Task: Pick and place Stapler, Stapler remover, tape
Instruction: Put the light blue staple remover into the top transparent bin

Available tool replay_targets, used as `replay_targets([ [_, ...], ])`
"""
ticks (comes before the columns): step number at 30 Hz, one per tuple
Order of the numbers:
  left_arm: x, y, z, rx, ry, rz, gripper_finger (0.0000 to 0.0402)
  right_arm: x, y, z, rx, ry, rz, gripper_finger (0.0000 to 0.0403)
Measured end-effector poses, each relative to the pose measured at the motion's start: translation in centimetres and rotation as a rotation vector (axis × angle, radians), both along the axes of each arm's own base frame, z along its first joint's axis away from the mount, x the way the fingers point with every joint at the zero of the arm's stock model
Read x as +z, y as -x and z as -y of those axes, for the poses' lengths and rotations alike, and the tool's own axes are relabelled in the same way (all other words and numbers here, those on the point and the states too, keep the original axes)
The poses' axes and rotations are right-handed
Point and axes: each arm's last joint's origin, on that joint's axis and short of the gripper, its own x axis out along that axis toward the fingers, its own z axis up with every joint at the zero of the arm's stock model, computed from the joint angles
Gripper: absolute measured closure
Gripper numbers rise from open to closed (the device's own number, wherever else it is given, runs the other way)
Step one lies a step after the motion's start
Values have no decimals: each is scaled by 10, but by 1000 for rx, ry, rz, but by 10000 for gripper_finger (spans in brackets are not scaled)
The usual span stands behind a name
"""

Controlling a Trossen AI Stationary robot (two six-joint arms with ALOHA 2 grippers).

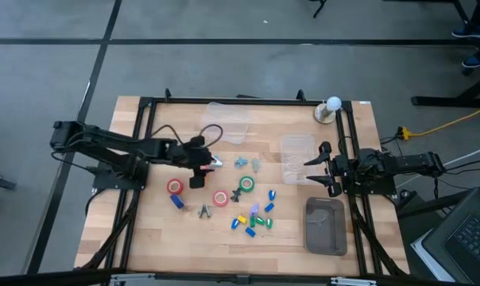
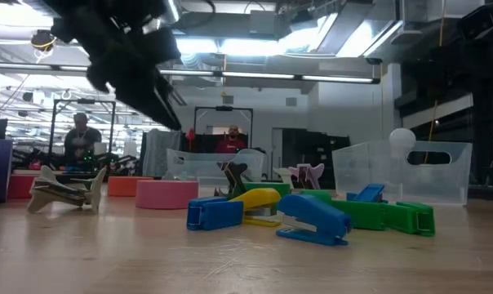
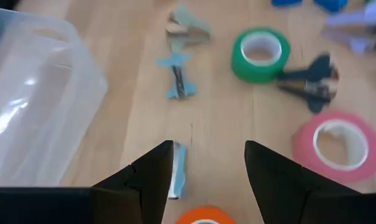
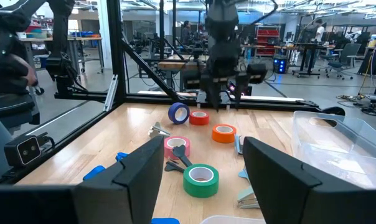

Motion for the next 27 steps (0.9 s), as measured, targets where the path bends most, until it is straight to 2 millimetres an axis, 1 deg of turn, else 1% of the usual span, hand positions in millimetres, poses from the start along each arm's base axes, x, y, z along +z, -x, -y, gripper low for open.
replay_targets([
  [5,-20,-5,0,-35,-30,-111,206,0,0,0,0,0,0,178],
  [14,-48,-13,-3,-58,-167,-252,206,0,0,0,0,0,0,178],
  [18,-53,-16,-4,-44,-187,-259,206,0,0,0,0,0,0,178],
  [22,-53,-18,-3,-54,-172,-242,207,0,0,0,0,0,0,178],
  [25,-52,-19,-2,-75,-152,-228,218,0,0,0,0,0,0,178],
  [27,-53,-19,-1,-99,-130,-229,233,0,0,0,0,0,0,178],
])
